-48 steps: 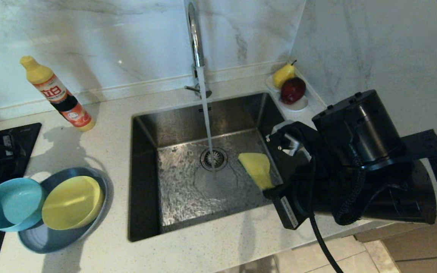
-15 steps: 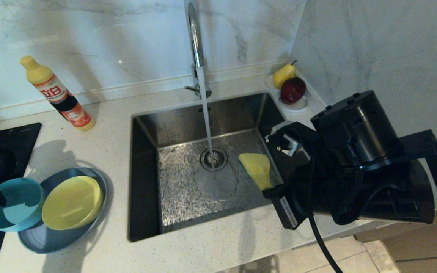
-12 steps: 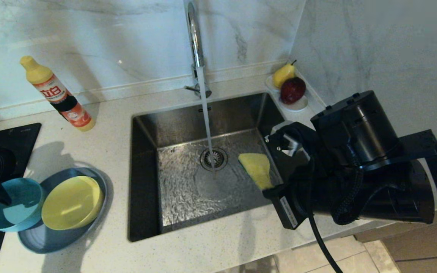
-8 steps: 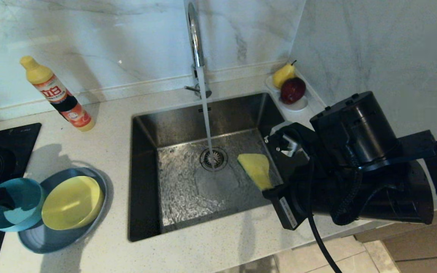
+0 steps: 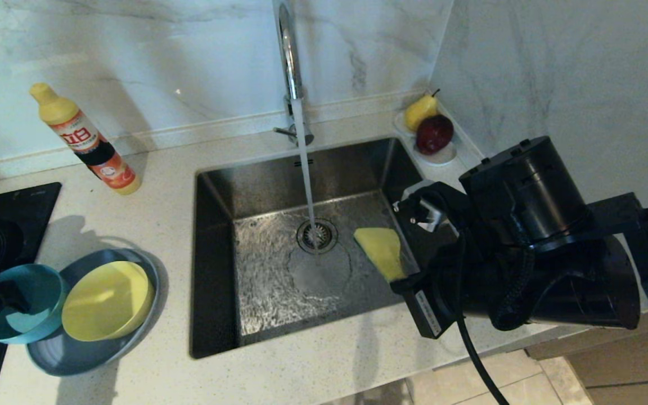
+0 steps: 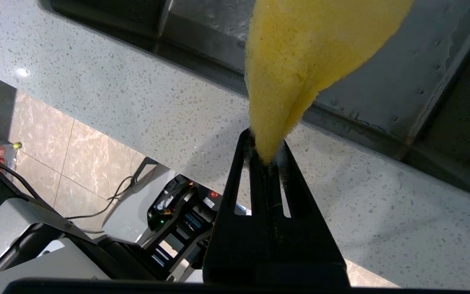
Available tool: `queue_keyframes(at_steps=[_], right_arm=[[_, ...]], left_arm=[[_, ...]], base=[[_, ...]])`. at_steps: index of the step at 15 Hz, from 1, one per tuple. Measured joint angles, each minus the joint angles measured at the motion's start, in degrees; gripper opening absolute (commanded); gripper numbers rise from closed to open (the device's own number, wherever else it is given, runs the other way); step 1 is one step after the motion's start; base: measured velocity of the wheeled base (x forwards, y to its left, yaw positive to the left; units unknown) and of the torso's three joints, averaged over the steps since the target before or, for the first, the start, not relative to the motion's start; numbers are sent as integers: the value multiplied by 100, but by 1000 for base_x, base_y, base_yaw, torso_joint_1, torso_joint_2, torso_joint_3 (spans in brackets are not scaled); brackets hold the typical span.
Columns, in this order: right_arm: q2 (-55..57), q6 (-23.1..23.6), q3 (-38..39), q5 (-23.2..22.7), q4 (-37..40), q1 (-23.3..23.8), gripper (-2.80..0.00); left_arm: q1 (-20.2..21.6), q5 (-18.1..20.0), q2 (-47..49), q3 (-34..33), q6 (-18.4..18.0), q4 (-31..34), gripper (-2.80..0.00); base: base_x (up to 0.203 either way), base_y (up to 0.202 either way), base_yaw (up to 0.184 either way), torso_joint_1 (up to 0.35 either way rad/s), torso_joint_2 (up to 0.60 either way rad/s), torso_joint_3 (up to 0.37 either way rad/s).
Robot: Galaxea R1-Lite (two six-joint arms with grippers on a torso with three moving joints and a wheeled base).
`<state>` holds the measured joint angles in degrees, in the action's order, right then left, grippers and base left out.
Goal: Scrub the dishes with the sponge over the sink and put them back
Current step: Pick up a bowl and the sponge
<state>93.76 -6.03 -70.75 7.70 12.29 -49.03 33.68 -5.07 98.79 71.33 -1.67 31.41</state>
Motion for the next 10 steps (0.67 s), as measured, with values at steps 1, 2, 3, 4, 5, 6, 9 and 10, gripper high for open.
queue_keyframes(at_steps=[1,2,3,4,5,6,9,10], right_arm=[[6,2,0,-2,-2,0,-280],[7,6,-5,-2,-2,0,-280],[10,9,-26,0,0,0,-280],[15,9,-39,0,0,0,-280],[17,3,-50,-5,1,0,-280],[17,3,-52,-5,2,0,-280],[17,0,-63,-7,5,0,-280],[17,-3,-63,-7,2,0,-280]], left_arm=[[11,-7,24,2,1,-36,-280],[30,-6,44,3,0,-68,-280],[44,0,62,2,2,-72,-280],[55,0,85,1,2,-74,-280],[62,4,106,-8,2,-75,-280],[63,4,123,-9,5,-77,-280],[66,4,156,-13,5,-85,-280],[69,1,169,-1,36,-71,-280]], base=[[0,0,0,0,0,0],[0,0,0,0,0,0],[0,0,0,0,0,0],[0,0,0,0,0,0],[0,0,0,0,0,0],[0,0,0,0,0,0],[0,0,0,0,0,0],[0,0,0,0,0,0]])
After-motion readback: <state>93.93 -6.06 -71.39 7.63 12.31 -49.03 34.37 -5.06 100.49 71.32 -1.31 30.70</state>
